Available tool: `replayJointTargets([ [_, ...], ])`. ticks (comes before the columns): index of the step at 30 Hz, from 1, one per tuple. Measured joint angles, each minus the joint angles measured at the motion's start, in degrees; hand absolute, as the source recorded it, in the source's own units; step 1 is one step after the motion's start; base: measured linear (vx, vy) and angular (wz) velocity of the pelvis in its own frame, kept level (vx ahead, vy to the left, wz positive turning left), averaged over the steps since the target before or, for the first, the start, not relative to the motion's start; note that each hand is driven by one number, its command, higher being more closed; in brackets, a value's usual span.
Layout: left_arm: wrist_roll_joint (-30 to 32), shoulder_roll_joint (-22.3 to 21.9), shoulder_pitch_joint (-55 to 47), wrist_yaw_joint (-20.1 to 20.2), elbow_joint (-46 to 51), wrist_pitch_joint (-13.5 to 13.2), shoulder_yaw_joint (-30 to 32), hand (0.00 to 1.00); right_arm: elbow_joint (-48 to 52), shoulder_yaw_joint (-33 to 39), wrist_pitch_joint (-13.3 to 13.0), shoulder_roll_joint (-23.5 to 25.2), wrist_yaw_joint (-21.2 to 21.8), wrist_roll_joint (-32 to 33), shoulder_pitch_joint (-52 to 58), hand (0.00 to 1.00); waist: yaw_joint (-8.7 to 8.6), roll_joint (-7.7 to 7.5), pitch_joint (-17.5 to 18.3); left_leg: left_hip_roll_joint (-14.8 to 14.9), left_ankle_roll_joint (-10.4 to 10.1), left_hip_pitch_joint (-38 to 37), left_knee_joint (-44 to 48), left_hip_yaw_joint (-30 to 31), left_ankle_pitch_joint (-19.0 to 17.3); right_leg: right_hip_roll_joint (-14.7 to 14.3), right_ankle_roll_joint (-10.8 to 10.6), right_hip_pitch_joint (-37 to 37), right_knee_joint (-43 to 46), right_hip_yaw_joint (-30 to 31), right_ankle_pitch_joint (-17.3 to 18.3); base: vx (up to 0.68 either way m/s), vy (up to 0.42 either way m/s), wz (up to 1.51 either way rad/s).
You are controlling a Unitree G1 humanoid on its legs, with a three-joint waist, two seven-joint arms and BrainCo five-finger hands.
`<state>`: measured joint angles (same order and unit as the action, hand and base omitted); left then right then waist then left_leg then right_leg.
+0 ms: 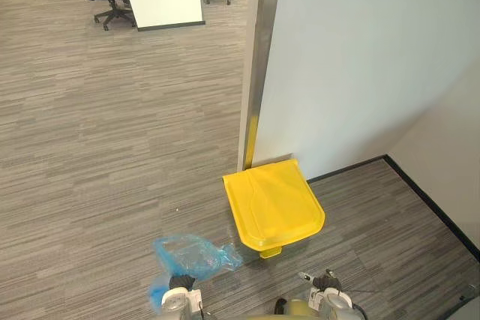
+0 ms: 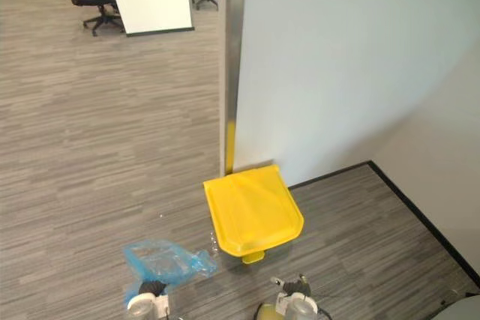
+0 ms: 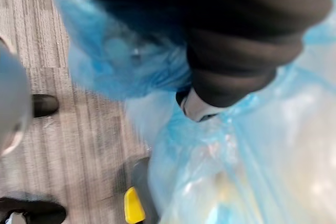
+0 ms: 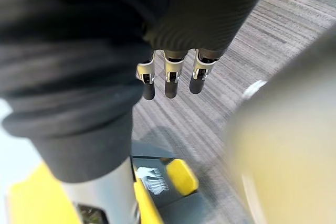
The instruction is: Gather rubbish on tea table into small bin, then transfer packed bag to large trash can.
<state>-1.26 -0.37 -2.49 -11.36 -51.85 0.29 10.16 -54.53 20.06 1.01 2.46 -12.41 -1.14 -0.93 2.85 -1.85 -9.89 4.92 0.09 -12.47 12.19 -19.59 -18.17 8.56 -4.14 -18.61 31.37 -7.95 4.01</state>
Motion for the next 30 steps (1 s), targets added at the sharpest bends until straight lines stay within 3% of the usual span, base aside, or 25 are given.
replayJointTargets([
  [4, 0.0, 0.5, 1.0, 0.1, -0.2, 0.0, -0.1, 1.00, 1.1, 3.7, -0.2, -0.7, -2.0, 2.6, 0.6, 0.00, -0.41, -0.29, -2.0, 2.6, -1.8, 2.4, 11.7, 3.0, -7.2, 0.5, -1.1, -5.6, -7.5, -5.3, -3.2, 0.16, -0.129, 0.45],
  [6, -0.1, 0.5, 1.1, -0.1, -0.2, -0.1, 0.0, 1.00, 1.0, 5.4, -0.1, -0.8, -2.4, 3.9, 1.6, 0.00, -0.44, -0.55, -2.1, 2.7, -3.3, 2.3, 14.5, 4.9, -10.4, 0.4, -1.5, -3.0, -8.2, -5.6, -2.8, 0.38, -0.238, 0.38],
  [7, -0.1, 0.0, 1.8, -0.7, -0.5, -0.1, 0.0, 1.00, 0.6, 7.1, -0.2, -1.4, -2.4, 4.9, 1.9, 0.00, -0.02, 0.49, -2.7, 3.3, -4.7, 2.2, 16.0, 6.1, -12.3, -0.4, -3.3, -1.5, -9.9, -5.3, -0.3, 0.32, -0.139, 0.05],
  [8, -0.1, -0.8, 2.1, -0.9, -0.5, -0.2, 0.0, 1.00, 0.7, 8.4, -0.2, -2.1, -2.5, 5.8, 1.3, 0.00, 0.05, 2.05, -3.5, 4.1, -4.1, 2.5, 16.4, 6.7, -12.7, -1.6, -3.9, -1.4, -9.6, -5.8, 1.2, 0.34, -0.101, 0.08],
  [9, -0.1, -1.8, 2.8, -0.8, -0.5, -0.3, 0.0, 1.00, 1.0, 10.5, -0.1, -2.4, -2.5, 6.6, 1.3, 0.00, -0.09, 3.65, -4.6, 4.3, -3.0, 2.9, 16.5, 9.7, -10.9, -2.6, -2.4, -1.7, -8.0, -5.6, 1.9, 0.29, -0.079, 0.12],
  [13, -0.3, -2.4, 3.7, -0.8, -0.4, -0.6, 0.1, 1.00, 1.2, 13.8, 0.0, -1.7, -2.4, 8.7, 2.6, 0.00, 0.20, 3.80, -4.7, 6.8, -3.0, 4.2, 20.6, 14.6, -9.8, -3.8, -1.2, -2.9, -1.8, -7.0, 8.3, 0.24, -0.136, 0.12],
  [18, -1.4, -2.6, 6.8, -0.8, 2.4, -0.7, 0.6, 1.00, 2.2, 13.1, 0.1, -0.8, -2.4, 9.1, 0.8, 0.00, 0.44, 3.87, -4.4, 9.0, -3.0, 11.1, 20.9, 16.9, -9.8, -5.9, -0.3, -7.0, -4.0, -9.0, 7.5, 0.04, -0.108, 0.19],
  [21, -1.8, -2.3, 7.0, -0.8, 5.9, -0.9, -0.4, 1.00, 4.8, 8.1, 0.0, -0.7, -2.3, 8.4, -0.5, 0.00, 0.53, 3.98, -4.4, 9.5, -3.3, 14.2, 19.8, 17.4, -9.0, -5.5, 0.3, -9.5, -4.2, -10.1, 7.0, 0.02, -0.083, 0.27],
  [25, -2.6, -0.8, 7.5, -0.8, 10.7, -1.1, -4.7, 1.00, 9.7, -0.6, -0.3, -0.6, -2.3, 7.9, -2.8, 0.00, 0.81, 4.35, -4.5, 9.7, -2.2, 16.7, 15.7, 18.7, -5.1, -4.8, 0.7, -9.8, -7.1, -13.1, 6.8, -0.01, -0.130, 0.49],
  [30, -3.0, -0.4, 7.2, -0.8, 15.8, -1.2, -9.3, 1.00, 21.6, -9.0, -1.2, -0.7, -2.9, 7.8, -6.7, 0.00, 1.07, 4.36, -4.3, 11.1, -2.5, 18.5, 12.0, 18.6, -3.3, -6.1, 0.8, -11.5, -9.1, -13.8, 6.8, -0.03, -0.119, 0.20],
])
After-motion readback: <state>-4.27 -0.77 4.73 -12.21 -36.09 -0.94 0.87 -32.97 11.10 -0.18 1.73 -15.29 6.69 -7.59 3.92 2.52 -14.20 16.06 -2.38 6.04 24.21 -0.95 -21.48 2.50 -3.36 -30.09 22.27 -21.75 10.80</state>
